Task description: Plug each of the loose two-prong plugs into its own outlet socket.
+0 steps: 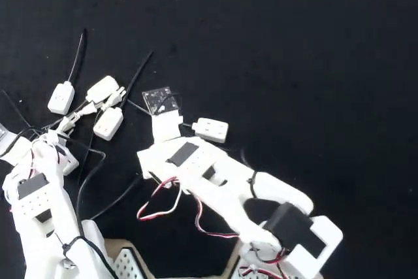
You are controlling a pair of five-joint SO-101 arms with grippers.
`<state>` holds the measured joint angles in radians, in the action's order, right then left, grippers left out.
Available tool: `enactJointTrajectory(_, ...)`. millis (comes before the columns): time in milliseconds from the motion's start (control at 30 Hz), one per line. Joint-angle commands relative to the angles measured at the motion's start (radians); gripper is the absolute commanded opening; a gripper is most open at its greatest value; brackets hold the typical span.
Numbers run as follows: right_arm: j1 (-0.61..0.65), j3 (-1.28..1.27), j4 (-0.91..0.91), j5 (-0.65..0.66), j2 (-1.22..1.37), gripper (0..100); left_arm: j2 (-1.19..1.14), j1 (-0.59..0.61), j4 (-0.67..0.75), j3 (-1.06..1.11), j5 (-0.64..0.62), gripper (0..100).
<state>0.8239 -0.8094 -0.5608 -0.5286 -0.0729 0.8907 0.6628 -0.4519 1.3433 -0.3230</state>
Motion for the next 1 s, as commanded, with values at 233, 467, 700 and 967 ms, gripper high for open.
enactJointTrajectory(233,0.009,0.153,-0.054,-0.012,0.110,19.5,0.020,0.004,0.015,-0.021,-0.015,17)
enactJointTrajectory(467,0.009,0.168,-0.138,-0.008,0.108,18.8,0.020,0.008,0.015,-0.021,-0.015,17)
enactJointTrajectory(700,-0.012,0.180,-0.164,0.181,0.105,2.4,0.020,0.012,0.015,-0.019,-0.015,17)
enactJointTrajectory(967,-0.135,0.171,-0.195,0.416,-0.051,1.1,0.020,0.013,0.015,-0.019,-0.015,17)
